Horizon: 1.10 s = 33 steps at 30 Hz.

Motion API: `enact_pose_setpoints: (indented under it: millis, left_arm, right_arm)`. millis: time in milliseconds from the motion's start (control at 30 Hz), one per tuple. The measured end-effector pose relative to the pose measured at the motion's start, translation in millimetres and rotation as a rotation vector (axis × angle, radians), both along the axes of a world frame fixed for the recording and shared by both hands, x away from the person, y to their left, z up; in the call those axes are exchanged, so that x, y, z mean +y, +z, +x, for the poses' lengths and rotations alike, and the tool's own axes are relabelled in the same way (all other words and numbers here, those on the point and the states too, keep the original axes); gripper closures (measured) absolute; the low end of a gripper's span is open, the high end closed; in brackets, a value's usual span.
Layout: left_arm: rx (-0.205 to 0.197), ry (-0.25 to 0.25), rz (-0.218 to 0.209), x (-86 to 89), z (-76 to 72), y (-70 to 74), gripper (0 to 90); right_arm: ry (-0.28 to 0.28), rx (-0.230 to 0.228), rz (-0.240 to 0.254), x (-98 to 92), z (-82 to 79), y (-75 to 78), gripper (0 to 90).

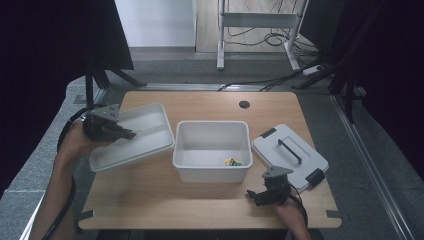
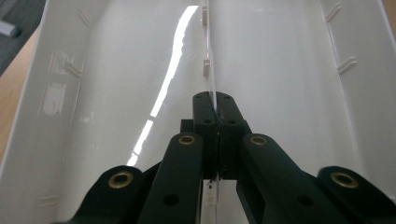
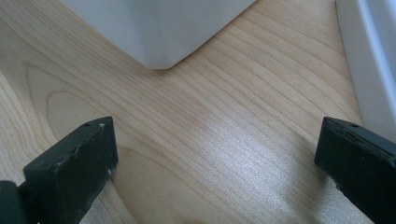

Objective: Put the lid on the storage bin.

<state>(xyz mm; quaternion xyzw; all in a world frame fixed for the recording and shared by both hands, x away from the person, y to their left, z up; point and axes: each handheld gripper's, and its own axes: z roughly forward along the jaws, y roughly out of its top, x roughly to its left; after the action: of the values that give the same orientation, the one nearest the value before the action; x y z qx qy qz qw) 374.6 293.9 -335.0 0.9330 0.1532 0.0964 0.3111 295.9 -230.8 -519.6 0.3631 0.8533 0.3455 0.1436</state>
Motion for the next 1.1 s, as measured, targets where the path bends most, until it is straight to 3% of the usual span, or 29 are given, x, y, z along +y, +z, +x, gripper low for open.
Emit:
enact_pose_setpoints:
  millis: [167,633,1100]
  left_arm:
    - [-0.007,-0.074,-0.011,-23.4,5.4,6.4,89.1]
    - [-0.014,-0.214,0.003,-101.0,29.0,9.1,89.1]
    - [-0.003,-0.323,0.002,-175.1,44.8,-2.4,89.2]
  right_arm:
    - [0.001,0.001,0.0,-0.1,0.0,0.1,0.0]
    - [0.001,0.0,-0.002,-0.2,0.1,0.1,0.0]
    - [0.001,-0.003,-0.002,-0.1,0.1,-0.2,0.0]
